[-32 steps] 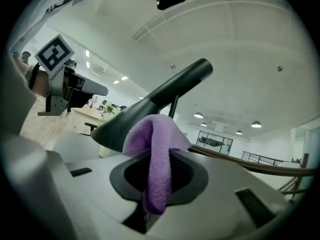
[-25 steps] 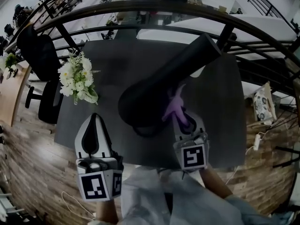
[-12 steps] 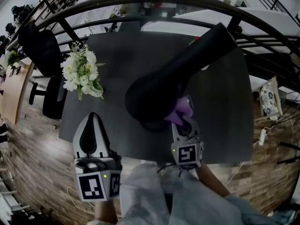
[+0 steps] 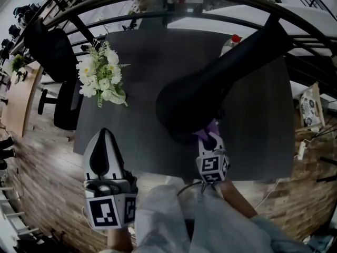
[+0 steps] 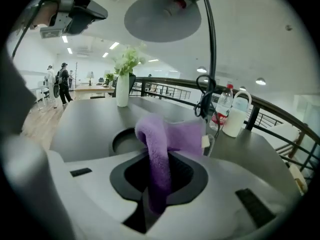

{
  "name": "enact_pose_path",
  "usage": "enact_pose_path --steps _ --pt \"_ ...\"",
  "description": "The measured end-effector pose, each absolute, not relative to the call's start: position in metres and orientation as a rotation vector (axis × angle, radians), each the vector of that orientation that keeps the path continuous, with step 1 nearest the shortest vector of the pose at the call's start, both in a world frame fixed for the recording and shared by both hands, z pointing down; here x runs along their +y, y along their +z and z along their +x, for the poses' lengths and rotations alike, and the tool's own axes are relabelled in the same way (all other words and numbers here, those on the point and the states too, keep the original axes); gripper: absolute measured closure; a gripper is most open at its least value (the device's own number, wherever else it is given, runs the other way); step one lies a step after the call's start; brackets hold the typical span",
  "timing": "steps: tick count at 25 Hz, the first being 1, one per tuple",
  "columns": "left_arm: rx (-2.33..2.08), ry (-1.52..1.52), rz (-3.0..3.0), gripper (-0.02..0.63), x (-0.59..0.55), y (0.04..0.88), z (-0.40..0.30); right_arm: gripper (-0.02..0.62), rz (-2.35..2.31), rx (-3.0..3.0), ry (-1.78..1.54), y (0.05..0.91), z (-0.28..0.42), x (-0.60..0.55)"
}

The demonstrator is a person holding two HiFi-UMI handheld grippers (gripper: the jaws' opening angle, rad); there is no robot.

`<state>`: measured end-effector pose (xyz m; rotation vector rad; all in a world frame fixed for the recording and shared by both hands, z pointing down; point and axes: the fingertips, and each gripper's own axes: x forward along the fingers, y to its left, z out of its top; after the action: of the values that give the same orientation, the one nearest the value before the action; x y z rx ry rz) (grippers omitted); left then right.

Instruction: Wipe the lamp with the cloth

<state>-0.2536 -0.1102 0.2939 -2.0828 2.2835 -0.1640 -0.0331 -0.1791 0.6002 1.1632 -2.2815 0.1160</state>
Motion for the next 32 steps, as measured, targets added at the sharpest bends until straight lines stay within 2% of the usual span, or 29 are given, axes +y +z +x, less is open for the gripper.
enact_pose_path --steps 13,24,32 --pt "2.330 -0.199 -2.066 0.601 -0.092 0.301 -0.282 0.542 0.941 -2.308 0.143 0.617 -0.110 -0.121" --pt "2.382 -0.212 -1.988 0.601 -0.068 0.298 -0.310 0.541 0.840 -2.335 0.096 0.619 -0.175 -0.135" --pt "2.390 -0.199 -1.964 0.601 -0.059 0.294 -0.322 0.541 0.859 -2.312 0.120 0.617 -0.191 -0.152"
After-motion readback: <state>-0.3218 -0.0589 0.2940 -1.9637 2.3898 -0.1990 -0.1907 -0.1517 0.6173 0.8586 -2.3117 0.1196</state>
